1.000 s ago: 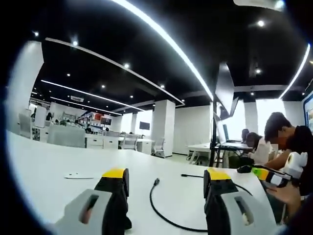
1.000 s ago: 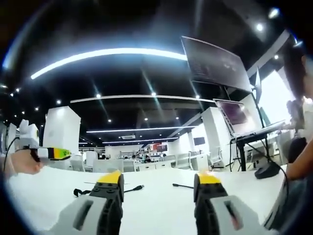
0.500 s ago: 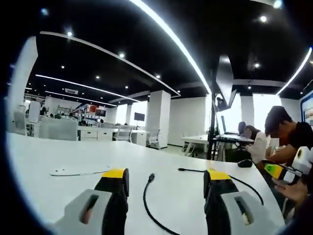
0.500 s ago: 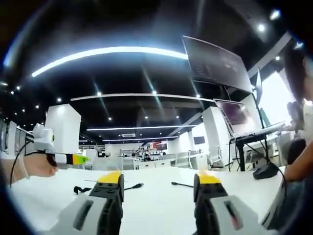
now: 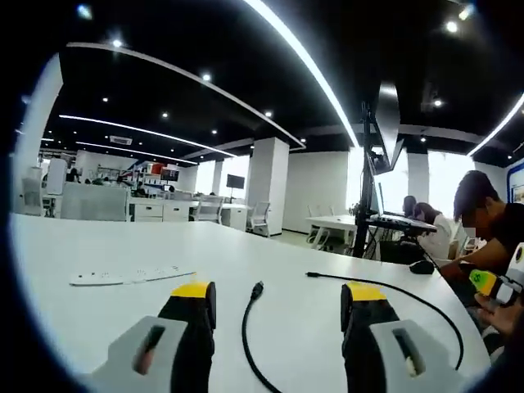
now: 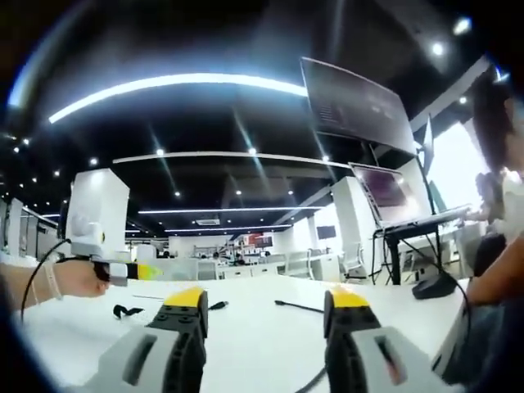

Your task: Find the charging cable on the desk, coil it up and secure with Velcro.

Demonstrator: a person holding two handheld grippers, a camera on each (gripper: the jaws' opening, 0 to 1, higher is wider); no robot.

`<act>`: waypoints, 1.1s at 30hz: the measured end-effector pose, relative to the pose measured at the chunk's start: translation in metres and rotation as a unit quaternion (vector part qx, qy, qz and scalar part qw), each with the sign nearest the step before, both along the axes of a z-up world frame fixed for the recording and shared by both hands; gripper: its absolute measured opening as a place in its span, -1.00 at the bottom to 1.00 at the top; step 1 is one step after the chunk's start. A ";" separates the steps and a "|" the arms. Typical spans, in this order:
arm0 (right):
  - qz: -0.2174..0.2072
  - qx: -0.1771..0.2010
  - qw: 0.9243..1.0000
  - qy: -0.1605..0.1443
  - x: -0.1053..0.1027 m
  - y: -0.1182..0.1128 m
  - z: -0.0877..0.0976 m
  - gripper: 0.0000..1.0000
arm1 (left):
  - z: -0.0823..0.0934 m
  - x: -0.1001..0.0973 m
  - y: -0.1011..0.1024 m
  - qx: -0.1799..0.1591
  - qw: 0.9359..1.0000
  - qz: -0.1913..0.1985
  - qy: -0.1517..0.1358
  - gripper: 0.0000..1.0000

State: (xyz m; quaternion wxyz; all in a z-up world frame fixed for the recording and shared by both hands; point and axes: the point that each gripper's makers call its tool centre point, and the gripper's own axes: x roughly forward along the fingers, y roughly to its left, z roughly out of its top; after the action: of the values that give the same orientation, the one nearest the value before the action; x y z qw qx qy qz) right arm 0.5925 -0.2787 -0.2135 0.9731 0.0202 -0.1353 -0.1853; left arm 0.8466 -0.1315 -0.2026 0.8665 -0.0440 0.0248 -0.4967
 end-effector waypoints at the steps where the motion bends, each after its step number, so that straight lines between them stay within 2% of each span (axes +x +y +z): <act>1: -0.001 0.000 1.000 0.000 0.001 -0.001 0.000 0.15 | -0.001 0.001 -0.002 0.001 1.000 -0.002 0.001 0.24; 11: -0.001 -0.002 1.000 0.002 0.007 -0.004 -0.002 0.14 | -0.013 0.016 -0.026 0.008 1.000 -0.012 0.021 0.23; 19: -0.008 -0.006 1.000 0.004 0.014 -0.008 0.000 0.14 | -0.020 0.031 -0.046 0.020 0.999 -0.018 0.026 0.23; 23: -0.011 -0.008 1.000 0.004 0.016 -0.009 0.001 0.13 | -0.024 0.038 -0.051 0.032 0.999 -0.017 0.018 0.23; 33: -0.015 -0.013 1.000 0.005 0.023 -0.009 0.005 0.13 | -0.038 0.066 -0.059 0.039 0.998 -0.011 0.042 0.23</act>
State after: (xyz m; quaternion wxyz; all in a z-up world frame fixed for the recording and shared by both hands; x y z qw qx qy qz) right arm 0.6154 -0.2876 -0.2085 0.9711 0.0047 -0.1329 -0.1983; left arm 0.9126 -0.1908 -0.2407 0.8600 -0.0307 0.0808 -0.5030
